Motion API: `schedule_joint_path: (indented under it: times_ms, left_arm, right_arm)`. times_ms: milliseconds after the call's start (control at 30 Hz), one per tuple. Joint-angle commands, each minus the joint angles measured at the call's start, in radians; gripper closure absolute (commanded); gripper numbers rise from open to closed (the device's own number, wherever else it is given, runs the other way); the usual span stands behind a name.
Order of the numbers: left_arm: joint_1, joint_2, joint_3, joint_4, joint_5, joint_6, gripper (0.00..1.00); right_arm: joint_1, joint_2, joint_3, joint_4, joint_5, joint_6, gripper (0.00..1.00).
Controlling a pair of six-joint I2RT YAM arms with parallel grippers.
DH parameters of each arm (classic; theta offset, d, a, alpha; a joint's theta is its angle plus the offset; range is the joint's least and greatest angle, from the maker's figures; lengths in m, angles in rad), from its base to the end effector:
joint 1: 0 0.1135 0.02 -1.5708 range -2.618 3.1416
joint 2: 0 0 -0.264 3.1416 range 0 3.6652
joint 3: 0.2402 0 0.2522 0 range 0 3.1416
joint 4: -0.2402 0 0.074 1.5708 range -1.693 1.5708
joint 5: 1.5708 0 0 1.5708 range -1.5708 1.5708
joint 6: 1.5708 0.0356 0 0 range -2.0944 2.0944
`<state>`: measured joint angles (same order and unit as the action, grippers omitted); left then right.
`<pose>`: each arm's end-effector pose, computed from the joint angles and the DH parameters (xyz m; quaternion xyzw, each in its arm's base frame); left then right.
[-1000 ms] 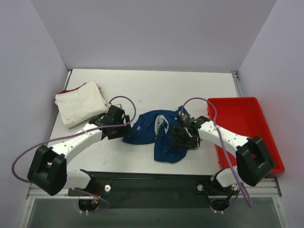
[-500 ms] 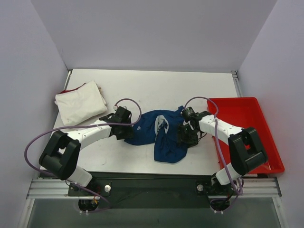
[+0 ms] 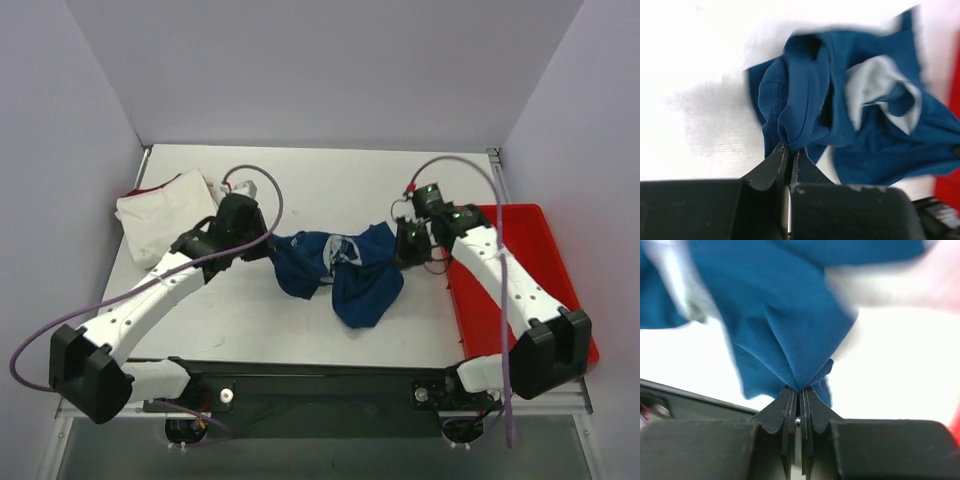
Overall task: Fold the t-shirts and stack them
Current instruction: Flatten out the tshirt
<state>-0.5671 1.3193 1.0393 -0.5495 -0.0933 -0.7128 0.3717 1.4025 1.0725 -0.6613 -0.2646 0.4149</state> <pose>0.2381 -0.1477 0.2784 -0.0846 0.9274 -0.1812 0.3162 0.2634 0.1127 0.2605 -0.0172 0.9505 0.2253 0.2131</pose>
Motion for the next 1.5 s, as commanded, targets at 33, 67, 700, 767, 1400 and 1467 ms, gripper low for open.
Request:
schedule_joint_path:
  times_ms: [33,67,700,767,1400,1467]
  left_arm:
    - [0.006,-0.213,0.119,-0.078,-0.068,-0.076,1.0]
    - [0.004,-0.238,0.137,-0.089,-0.075,-0.086,1.0]
    - [0.004,-0.565,0.596,-0.532,-0.436,-0.162,1.0]
    - [0.006,-0.549,0.549,-0.533,-0.425,-0.162,1.0]
    - [0.242,-0.181,-0.005,-0.071,-0.189,0.081,0.22]
    - [0.24,-0.21,-0.092,-0.09,-0.172,0.058,0.22]
  right_arm:
    - [-0.023,-0.161,0.286,-0.234,0.137,-0.073,1.0]
    - [-0.025,-0.169,0.376,-0.251,0.157,-0.089,1.0]
    - [-0.042,-0.232,1.046,-0.299,0.407,-0.228,1.0]
    - [-0.042,-0.214,1.003,-0.279,0.409,-0.232,1.0]
    - [-0.099,0.31,0.575,-0.034,0.274,-0.186,0.34]
    - [-0.09,0.277,0.509,-0.026,0.23,-0.174,0.33]
